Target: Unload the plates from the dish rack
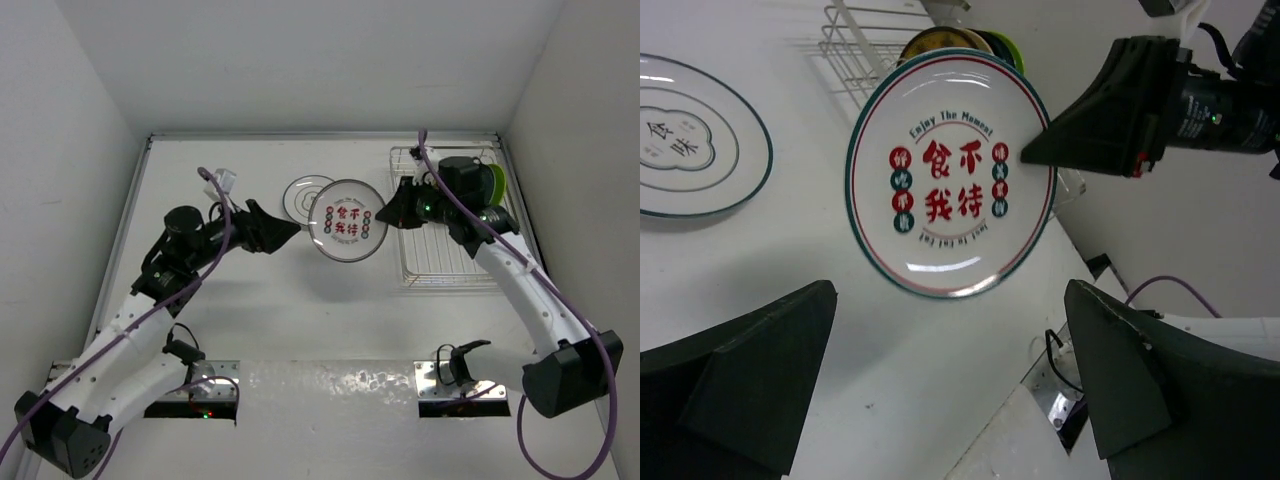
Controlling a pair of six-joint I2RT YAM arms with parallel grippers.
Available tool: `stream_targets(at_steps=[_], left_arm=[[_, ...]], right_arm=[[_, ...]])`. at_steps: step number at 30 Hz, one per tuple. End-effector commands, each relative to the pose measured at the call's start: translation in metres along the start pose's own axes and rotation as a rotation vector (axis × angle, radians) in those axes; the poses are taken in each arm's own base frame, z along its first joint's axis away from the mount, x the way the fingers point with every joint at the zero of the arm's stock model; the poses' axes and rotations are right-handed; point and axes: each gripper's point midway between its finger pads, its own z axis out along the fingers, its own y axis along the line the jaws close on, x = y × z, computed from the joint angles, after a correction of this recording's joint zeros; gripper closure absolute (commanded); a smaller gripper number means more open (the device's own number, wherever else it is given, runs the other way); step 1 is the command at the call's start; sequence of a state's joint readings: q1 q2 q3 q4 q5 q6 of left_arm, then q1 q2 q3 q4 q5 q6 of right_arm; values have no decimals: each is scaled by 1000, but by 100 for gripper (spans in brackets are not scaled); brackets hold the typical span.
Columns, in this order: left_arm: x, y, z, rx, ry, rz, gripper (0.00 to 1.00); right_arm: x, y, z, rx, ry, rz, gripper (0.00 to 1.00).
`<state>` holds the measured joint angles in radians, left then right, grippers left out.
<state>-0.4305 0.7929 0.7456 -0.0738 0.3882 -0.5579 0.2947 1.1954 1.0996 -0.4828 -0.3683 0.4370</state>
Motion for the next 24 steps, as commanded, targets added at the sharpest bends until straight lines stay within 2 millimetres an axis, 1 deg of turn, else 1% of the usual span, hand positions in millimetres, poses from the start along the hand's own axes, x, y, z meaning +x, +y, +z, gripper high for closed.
stream_targets(at_steps=[1, 2, 3, 4, 7, 8, 9, 10, 11, 13, 14, 16, 17, 21, 22, 23, 24], left_arm=[[2, 4, 14, 29, -5, -24, 7], [5, 8, 17, 19, 2, -40, 8], [7, 12, 20, 10, 9, -49, 10], [7, 14, 22, 3, 4, -52, 12], [4, 17, 26, -9, -2, -53, 18], [1, 15, 27, -6, -6, -48, 26], [0, 15, 28, -4, -7, -47, 32], [-5, 11, 29, 6, -15, -44, 44], [-7, 9, 30, 14, -18, -42, 52], [-12, 3, 32, 40, -26, -40, 68], [-13, 2, 34, 48, -27, -42, 83], [-16, -2, 34, 64, -39, -50, 92], [-18, -2, 34, 63, -46, -53, 100], [-23, 6, 35, 17, -88, -85, 100], [-25, 11, 35, -4, -109, -106, 100], [-26, 13, 35, -15, -122, -115, 100], [-27, 16, 35, -30, -134, -128, 100]], right_arm=[[-37, 77, -16, -358, -154, 10, 100], [-38, 84, -15, -378, -157, 12, 100], [-31, 87, -11, -408, -141, 15, 100], [-30, 91, -10, -427, -140, 33, 100], [-24, 94, -5, -454, -137, 60, 100], [-21, 94, -3, -457, -123, 72, 100], [-22, 97, -1, -480, -142, 63, 100], [-15, 98, 2, -497, -120, 86, 100], [-16, 101, 1, -511, -121, 86, 100], [-11, 99, 5, -511, -114, 91, 100], [-8, 98, 7, -507, -109, 95, 100], [-4, 94, 9, -493, -108, 94, 98], [0, 90, 11, -477, -106, 101, 88], [9, 77, 15, -419, -116, 113, 58], [11, 73, 16, -399, -118, 107, 50], [15, 63, 19, -346, -117, 119, 34], [17, 57, 21, -310, -117, 119, 25]])
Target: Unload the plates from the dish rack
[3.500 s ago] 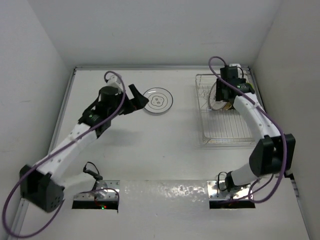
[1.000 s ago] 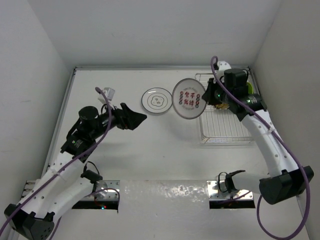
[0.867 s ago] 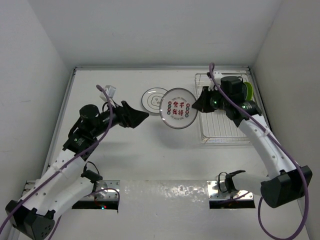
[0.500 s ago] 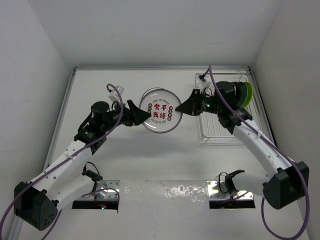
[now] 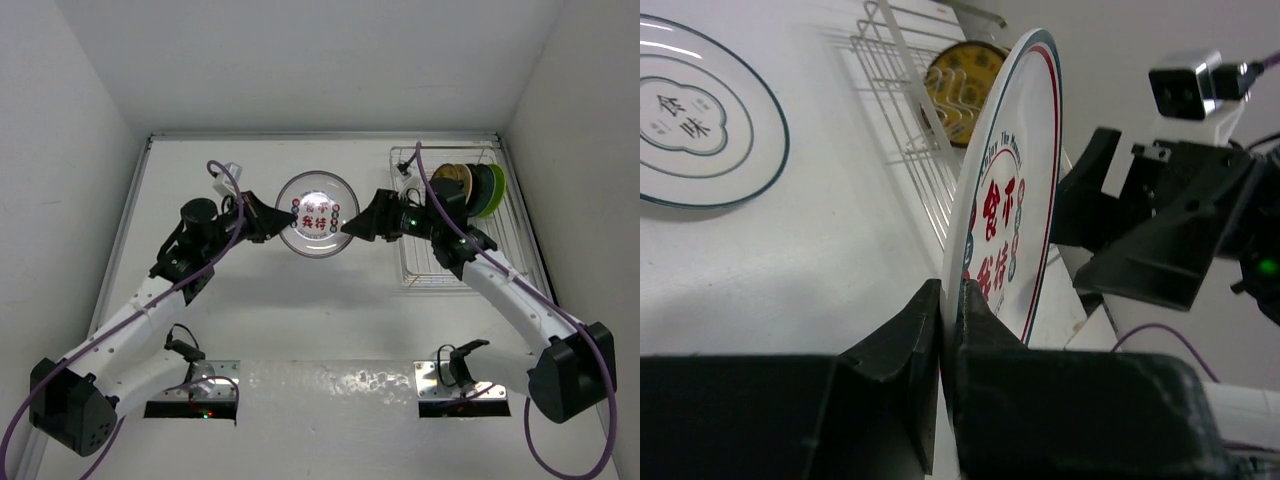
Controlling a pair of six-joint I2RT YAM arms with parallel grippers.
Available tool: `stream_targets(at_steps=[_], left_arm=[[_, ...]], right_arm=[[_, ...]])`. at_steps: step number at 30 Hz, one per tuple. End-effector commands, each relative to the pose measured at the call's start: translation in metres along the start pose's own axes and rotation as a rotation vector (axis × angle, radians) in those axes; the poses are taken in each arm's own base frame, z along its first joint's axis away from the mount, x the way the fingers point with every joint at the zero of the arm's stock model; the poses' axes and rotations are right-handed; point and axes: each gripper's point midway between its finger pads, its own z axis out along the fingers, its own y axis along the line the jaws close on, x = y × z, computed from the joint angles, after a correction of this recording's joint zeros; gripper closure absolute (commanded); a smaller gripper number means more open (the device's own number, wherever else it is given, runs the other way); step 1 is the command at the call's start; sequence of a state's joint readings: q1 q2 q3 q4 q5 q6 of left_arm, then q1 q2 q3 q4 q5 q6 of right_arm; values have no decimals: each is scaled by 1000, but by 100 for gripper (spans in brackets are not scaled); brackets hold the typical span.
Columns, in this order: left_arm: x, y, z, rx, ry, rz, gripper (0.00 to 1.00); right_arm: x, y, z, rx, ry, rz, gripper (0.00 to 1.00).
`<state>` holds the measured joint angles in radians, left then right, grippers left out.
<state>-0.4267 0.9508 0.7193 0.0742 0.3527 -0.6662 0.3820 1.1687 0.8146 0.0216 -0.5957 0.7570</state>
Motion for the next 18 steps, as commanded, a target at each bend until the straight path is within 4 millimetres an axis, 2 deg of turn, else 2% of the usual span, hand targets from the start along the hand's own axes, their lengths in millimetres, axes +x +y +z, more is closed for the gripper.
stream_targets(at_steps=[1, 2, 3, 4, 5, 7, 8, 9, 10, 11, 12, 14, 15, 16, 17, 18], left_arm=[[-34, -9, 0, 3, -155, -33, 100], [-33, -4, 3, -15, -154, -44, 100], [-33, 3, 6, -47, -151, -56, 100], [-34, 7, 12, -66, -143, -63, 100], [-35, 9, 15, -75, -145, -66, 100], [-38, 11, 22, -83, -150, -77, 100], [-35, 19, 29, -106, -137, -84, 100], [-41, 22, 34, -126, -152, -82, 100], [-43, 28, 37, -153, -157, -86, 100], [-39, 45, 46, -214, -145, -98, 100], [-45, 45, 51, -225, -152, -92, 100], [-39, 70, 67, -308, -125, -101, 100], [-49, 73, 72, -327, -141, -92, 100], [-42, 90, 84, -367, -112, -101, 100], [-43, 96, 90, -373, -106, -108, 100], [-53, 100, 96, -371, -119, -114, 100]], right_arm=[[-13, -10, -7, 81, -75, -73, 13], [-11, -18, -8, 127, -73, -74, 6], [-8, -38, -13, 226, -72, -77, 1], [-9, -45, -16, 274, -76, -84, 1], [-7, -64, -25, 381, -78, -93, 1], [-8, -79, -36, 485, -95, -107, 1], [-4, -88, -44, 546, -90, -105, 1], [-13, -99, -58, 642, -143, -110, 1], [-13, -104, -65, 687, -157, -109, 1], [-12, -110, -73, 730, -164, -109, 1], [-17, -110, -82, 764, -200, -123, 1], [-17, -111, -90, 785, -212, -136, 1], [-21, -108, -96, 790, -233, -154, 1], [-20, -108, -99, 798, -227, -160, 1], [-20, -107, -101, 802, -221, -176, 1], [-20, -107, -103, 805, -219, -186, 1]])
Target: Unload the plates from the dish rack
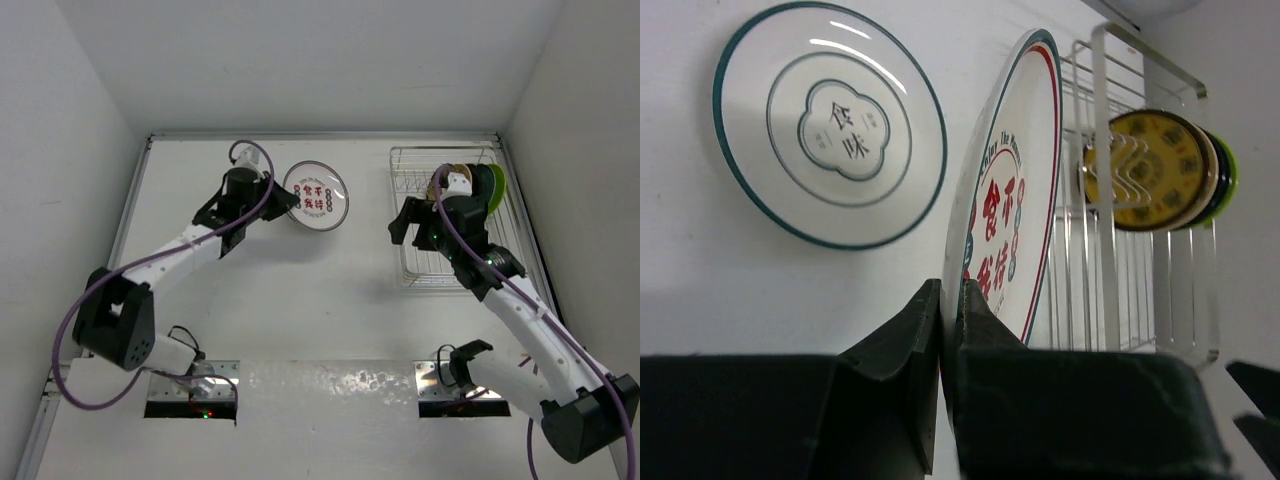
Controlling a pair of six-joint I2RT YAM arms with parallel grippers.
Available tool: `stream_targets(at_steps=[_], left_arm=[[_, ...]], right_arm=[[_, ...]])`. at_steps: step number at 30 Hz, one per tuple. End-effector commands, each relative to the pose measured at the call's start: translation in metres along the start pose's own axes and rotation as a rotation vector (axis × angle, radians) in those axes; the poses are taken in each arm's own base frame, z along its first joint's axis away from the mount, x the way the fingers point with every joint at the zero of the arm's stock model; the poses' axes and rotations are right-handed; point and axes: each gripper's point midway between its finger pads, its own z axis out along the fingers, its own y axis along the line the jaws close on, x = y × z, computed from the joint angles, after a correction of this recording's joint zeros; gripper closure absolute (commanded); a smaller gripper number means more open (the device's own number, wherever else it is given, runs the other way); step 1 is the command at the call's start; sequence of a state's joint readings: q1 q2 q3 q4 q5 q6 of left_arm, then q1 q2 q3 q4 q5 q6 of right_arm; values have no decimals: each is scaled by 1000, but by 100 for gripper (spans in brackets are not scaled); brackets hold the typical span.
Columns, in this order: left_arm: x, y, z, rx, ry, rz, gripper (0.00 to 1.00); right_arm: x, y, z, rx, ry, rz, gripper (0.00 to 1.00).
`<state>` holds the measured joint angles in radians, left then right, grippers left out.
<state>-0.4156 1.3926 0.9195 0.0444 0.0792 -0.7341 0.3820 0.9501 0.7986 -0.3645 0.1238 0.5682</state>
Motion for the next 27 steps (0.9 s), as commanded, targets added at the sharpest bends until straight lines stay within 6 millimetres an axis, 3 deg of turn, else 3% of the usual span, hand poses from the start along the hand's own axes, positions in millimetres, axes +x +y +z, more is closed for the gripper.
stream_targets(at_steps=[1, 3, 4, 6, 11, 12, 17, 21, 25, 26, 27], left_arm=[[-39, -2, 30, 0, -81, -18, 100], [-50, 4, 44, 0, -77, -39, 100], [-43, 16, 60, -21, -47, -50, 100], [-52, 16, 72, 7, -37, -71, 100], [-42, 34, 108, -14, 22, -74, 98], [-40, 37, 111, -18, 26, -75, 87], [-26, 48, 126, -20, 73, -76, 66], [-9, 62, 127, -69, 121, -96, 24], [16, 87, 127, -220, 203, -108, 11], [26, 91, 129, -239, 229, -108, 2], [29, 94, 128, -253, 238, -109, 0]], right_arm=[[-7, -19, -10, 90, -30, -64, 1], [-7, -20, -12, 88, -21, -95, 1], [-7, -20, -14, 88, -21, -104, 1], [-5, -21, -15, 85, -12, -128, 1], [2, -26, -16, 91, 13, -182, 1], [3, -27, -16, 95, 18, -187, 1], [6, -30, -12, 107, 32, -199, 1], [6, -33, -8, 131, 39, -194, 1], [8, -31, -1, 141, 83, -184, 1], [6, -28, 0, 131, 90, -182, 1], [10, -27, 5, 127, 115, -181, 1]])
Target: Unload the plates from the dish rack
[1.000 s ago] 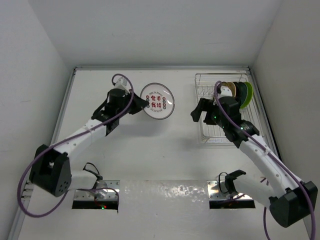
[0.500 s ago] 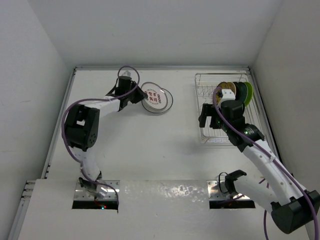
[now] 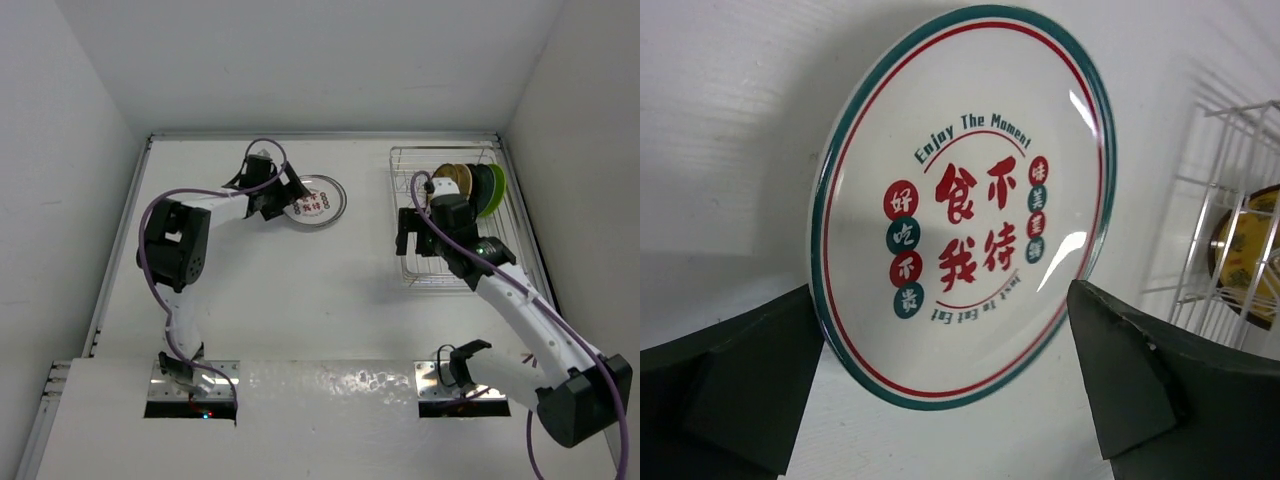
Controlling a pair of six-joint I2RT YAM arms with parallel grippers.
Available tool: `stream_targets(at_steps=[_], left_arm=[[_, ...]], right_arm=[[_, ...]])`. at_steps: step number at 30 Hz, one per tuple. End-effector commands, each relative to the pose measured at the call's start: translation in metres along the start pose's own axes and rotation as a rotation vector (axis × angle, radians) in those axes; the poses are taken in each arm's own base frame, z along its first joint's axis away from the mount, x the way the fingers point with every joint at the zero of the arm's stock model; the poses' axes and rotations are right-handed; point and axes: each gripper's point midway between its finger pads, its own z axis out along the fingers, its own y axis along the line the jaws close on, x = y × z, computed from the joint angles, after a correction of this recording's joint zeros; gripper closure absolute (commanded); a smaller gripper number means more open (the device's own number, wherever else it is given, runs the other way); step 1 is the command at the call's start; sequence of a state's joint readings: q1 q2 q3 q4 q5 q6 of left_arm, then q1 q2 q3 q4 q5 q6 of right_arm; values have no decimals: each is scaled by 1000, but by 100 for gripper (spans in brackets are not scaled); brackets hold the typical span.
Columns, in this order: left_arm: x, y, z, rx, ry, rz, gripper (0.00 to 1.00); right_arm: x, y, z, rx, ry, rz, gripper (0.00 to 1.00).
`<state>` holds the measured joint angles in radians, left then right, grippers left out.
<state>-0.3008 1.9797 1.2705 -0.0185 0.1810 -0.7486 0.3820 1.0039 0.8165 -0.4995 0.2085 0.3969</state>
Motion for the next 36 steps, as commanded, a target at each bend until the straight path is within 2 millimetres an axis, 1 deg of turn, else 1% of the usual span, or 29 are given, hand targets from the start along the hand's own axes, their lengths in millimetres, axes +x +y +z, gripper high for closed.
stream_targets(at_steps=[1, 6, 7, 8, 9, 10, 11, 12, 13, 14, 15, 16, 17, 18, 19, 20, 21, 22, 23, 24, 25, 27, 28, 29, 30, 31, 32, 34, 36], left_arm=[[14, 6, 5, -74, 41, 5, 0], [16, 13, -6, -107, 42, 13, 0], [19, 16, -9, -119, 48, 23, 0], [17, 12, -15, -114, 41, 29, 0], [21, 18, -19, -132, 52, 31, 0], [21, 20, -24, -147, 50, 37, 0], [17, 16, -35, -148, 32, 44, 0], [25, 26, -44, -179, 46, 46, 0], [24, 25, -53, -178, 28, 61, 0], [15, 10, -78, -133, -21, 80, 0], [26, 20, -89, -150, -14, 93, 0], [16, 2, -119, -100, -80, 140, 0], [16, -2, -135, -82, -103, 170, 0], [27, 4, -148, -91, -89, 225, 0], [17, -6, -177, -67, -159, 252, 0], [18, -5, -190, -77, -182, 268, 0], [28, 3, -202, -109, -167, 285, 0], [28, -7, -225, -53, -196, 294, 0], [38, -5, -234, -34, -174, 305, 0], [45, -10, -243, 13, -163, 331, 0], [47, -20, -263, 86, -195, 356, 0], [50, -6, -277, 55, -213, 418, 0], [48, -3, -288, 49, -249, 444, 0], [44, 12, -289, -10, -276, 465, 0], [42, 17, -291, -23, -306, 465, 0], [43, 21, -290, -33, -306, 451, 0], [55, 8, -284, 60, -261, 485, 0], [71, -4, -278, 154, -187, 532, 0], [73, 0, -270, 129, -152, 533, 0]], right_arm=[[-17, 10, 2, -29, -1, 14, 1], [-28, 7, 4, 6, -1, 6, 1], [-30, -1, 7, 57, 3, -16, 1], [-42, -5, 5, 84, -16, -23, 1], [-39, -11, 9, 123, 20, -54, 1], [-45, -24, 9, 204, 9, -66, 1], [-53, -32, 8, 253, -4, -71, 1], [-57, -39, 10, 287, -6, -79, 1], [-58, -53, 18, 330, 19, -85, 1], [-65, -60, 21, 346, 19, -70, 1], [-67, -68, 25, 364, 30, -58, 1], [-71, -84, 33, 401, 50, -29, 1], [-74, -91, 38, 420, 47, -17, 2], [-78, -100, 42, 453, 42, -17, 3], [-83, -111, 50, 491, 48, -14, 5], [-91, -121, 52, 537, 36, -11, 11], [-95, -126, 56, 551, 37, -12, 15], [-107, -130, 59, 553, 18, -6, 21], [-110, -131, 70, 552, 19, -22, 30], [-113, -134, 75, 559, 18, -25, 34], [-125, -134, 78, 557, -4, -22, 37], [-124, -134, 97, 541, 29, -45, 49], [-137, -134, 99, 547, 10, -41, 50], [-131, -136, 109, 555, 47, -56, 51], [-140, -138, 109, 569, 33, -54, 52], [-139, -139, 113, 579, 44, -60, 54], [-137, -141, 120, 584, 61, -73, 55], [-145, -144, 122, 605, 54, -90, 57], [-147, -151, 124, 634, 65, -116, 58]])
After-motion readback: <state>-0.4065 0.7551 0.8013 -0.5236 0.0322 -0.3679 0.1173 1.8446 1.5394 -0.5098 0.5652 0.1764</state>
